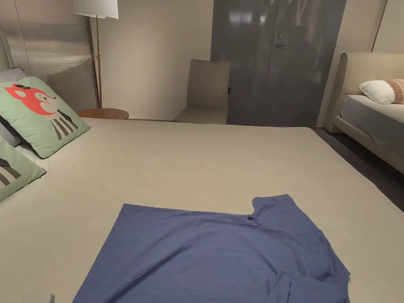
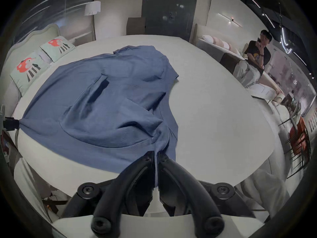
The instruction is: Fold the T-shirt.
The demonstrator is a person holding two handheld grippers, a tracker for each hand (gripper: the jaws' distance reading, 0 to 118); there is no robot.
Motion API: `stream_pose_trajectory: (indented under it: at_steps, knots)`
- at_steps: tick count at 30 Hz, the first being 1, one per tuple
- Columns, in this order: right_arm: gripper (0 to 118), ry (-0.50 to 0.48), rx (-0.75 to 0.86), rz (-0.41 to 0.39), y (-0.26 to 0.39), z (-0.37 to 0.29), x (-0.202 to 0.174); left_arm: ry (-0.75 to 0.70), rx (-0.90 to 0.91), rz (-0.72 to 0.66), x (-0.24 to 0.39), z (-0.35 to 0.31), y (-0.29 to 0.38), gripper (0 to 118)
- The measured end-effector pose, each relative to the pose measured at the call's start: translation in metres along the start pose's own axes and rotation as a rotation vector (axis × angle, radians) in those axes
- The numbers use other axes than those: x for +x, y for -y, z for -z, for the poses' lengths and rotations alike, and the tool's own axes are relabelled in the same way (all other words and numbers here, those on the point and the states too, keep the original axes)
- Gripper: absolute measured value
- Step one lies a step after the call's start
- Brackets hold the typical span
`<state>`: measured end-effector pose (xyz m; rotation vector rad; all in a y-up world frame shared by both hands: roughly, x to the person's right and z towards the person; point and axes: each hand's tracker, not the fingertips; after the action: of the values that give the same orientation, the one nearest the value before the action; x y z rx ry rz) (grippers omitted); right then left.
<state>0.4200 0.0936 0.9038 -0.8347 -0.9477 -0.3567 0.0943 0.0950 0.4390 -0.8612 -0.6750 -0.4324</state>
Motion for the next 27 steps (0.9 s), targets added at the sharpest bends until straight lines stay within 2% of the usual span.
stream_pose_trajectory:
  at_steps: [1, 2, 3, 4, 7, 11, 13, 15, 16, 17, 18, 19, 20, 27]
  knots:
    - [20, 0.003, 0.010, 0.013, 0.000, -0.002, 0.000, -0.015, 0.008, 0.001, 0.000, -0.005, 0.000, 44]
    - [58, 0.000, 0.057, 0.039, 0.000, -0.008, 0.002, -0.022, 0.031, -0.008, -0.001, -0.013, 0.000, 73]
    - [86, 0.004, 0.107, 0.046, -0.001, -0.014, 0.004, 0.007, 0.086, -0.029, -0.003, -0.024, -0.001, 91]
    - [102, 0.015, 0.161, 0.075, -0.004, -0.024, 0.004, 0.045, 0.155, -0.052, -0.002, -0.037, -0.002, 98]
    - [103, 0.020, 0.372, 0.129, -0.022, -0.058, 0.000, 0.071, 0.348, -0.121, 0.004, -0.076, -0.013, 97]
    - [103, 0.087, 0.624, 0.118, -0.050, -0.102, -0.016, 0.086, 0.579, -0.195, 0.014, -0.121, -0.031, 93]
    - [102, 0.107, 0.722, 0.113, -0.060, -0.117, -0.023, 0.090, 0.667, -0.208, 0.019, -0.139, -0.038, 80]
    - [87, 0.140, 0.804, 0.132, -0.065, -0.132, -0.031, 0.075, 0.749, -0.204, 0.026, -0.156, -0.040, 57]
    - [73, 0.139, 0.843, 0.134, -0.066, -0.140, -0.034, 0.069, 0.782, -0.187, 0.030, -0.163, -0.042, 44]
    - [48, 0.135, 0.875, 0.129, -0.068, -0.144, -0.037, 0.063, 0.806, -0.172, 0.032, -0.170, -0.043, 21]
    - [26, 0.136, 0.897, 0.131, -0.068, -0.148, -0.040, 0.061, 0.827, -0.163, 0.034, -0.174, -0.042, 5]
    - [5, 0.139, 0.908, 0.133, -0.069, -0.151, -0.043, 0.062, 0.830, -0.169, 0.035, -0.177, -0.042, 0]
    - [1, 0.145, 0.910, 0.128, -0.069, -0.152, -0.045, 0.062, 0.834, -0.174, 0.035, -0.177, -0.043, 0]
    - [0, 0.117, 0.879, 0.111, -0.062, -0.143, -0.052, 0.082, 0.740, -0.168, 0.020, -0.163, -0.037, 0]
